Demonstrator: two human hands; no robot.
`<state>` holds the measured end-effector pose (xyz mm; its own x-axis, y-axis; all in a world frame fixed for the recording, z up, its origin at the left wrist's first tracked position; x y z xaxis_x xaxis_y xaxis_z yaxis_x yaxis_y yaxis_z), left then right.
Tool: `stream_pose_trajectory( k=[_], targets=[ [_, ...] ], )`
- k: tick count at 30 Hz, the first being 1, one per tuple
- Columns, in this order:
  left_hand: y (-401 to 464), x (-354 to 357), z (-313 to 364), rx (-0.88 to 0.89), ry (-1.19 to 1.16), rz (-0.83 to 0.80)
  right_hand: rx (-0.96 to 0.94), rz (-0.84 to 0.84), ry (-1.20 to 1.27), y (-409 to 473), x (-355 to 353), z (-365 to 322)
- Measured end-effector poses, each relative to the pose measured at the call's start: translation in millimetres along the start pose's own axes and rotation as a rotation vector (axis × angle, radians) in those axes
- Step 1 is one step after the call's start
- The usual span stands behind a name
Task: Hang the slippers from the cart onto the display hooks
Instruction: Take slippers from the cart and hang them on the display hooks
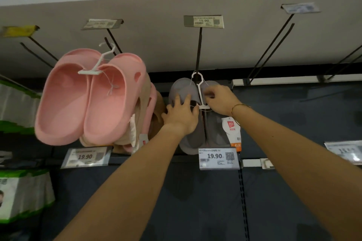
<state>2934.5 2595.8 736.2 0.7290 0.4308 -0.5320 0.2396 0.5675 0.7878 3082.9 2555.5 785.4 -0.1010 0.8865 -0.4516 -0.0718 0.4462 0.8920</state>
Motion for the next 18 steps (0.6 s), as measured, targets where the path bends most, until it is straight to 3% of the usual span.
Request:
stream_pose_trajectory(
  k=[6, 9, 14, 18],
  targets=[
    [-40, -32, 14, 0.003, 0.028, -0.101, 0.053, -0.287, -0.182, -35, -47, -33],
    [-60, -53, 20, -0.022, 0.052, -0.132, 0.042, -0.536, -0.339, -53, -71, -60],
    [-108, -105, 35, -0.172, 0.169, -0.42, 0.073, -0.855, -0.466, -70, -99, -102],
    [-156, -149, 47, -0.348, 0.078, -0.633, 0.141, -1.056, -0.353, -84, -116, -138]
  ],
)
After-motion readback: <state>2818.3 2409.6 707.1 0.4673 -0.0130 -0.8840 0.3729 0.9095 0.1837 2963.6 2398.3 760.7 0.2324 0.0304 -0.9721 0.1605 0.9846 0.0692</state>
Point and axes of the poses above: each hand's wrist, its own y-axis towards the middle knuckle, its own x-axis out of the palm, z = x × y, the point moved 2 cm from there along y, towards the middle knuckle, and after that the axes turned 12 degrees about -y, right-handed, at the moved point
